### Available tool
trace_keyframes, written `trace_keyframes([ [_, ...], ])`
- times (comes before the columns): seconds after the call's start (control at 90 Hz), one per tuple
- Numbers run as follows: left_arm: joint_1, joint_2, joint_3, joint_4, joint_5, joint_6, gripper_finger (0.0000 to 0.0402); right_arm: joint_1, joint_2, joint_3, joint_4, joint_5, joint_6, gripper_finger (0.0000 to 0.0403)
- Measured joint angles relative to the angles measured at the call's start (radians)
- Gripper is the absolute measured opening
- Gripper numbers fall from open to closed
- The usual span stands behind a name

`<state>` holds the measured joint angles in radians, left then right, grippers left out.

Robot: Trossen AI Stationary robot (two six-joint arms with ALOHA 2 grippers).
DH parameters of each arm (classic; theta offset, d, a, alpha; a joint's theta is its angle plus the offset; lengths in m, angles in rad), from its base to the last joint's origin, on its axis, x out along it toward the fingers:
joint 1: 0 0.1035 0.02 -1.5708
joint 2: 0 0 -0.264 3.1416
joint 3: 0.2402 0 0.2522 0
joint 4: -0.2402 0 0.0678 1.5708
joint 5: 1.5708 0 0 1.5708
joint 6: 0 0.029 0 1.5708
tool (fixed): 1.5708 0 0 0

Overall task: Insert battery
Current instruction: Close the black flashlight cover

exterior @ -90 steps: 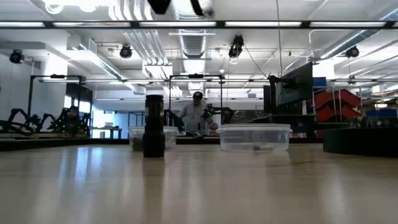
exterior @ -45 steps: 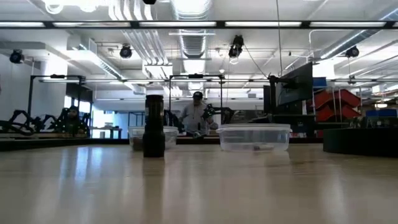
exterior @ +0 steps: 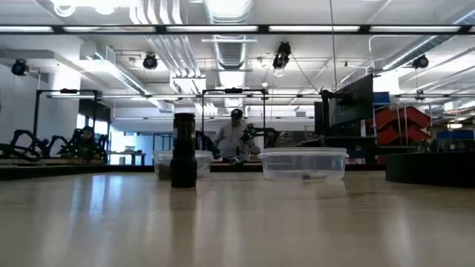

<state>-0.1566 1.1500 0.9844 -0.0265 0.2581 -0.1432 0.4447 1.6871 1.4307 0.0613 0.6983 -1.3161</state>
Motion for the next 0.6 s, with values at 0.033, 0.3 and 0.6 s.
trace_keyframes([
  [0.033,0.000,0.000,0.000,0.000,0.000,0.000,0.0089,-0.002,0.000,0.000,-0.001,0.000,-0.005,0.0104],
  [0.3,0.000,0.000,0.000,0.000,-0.004,0.003,0.0089,-0.017,0.000,0.000,0.003,-0.006,0.023,0.0119],
  [0.6,0.000,0.000,0.000,-0.002,-0.003,0.004,0.0089,-0.027,0.000,0.000,0.011,-0.052,0.039,0.0182],
])
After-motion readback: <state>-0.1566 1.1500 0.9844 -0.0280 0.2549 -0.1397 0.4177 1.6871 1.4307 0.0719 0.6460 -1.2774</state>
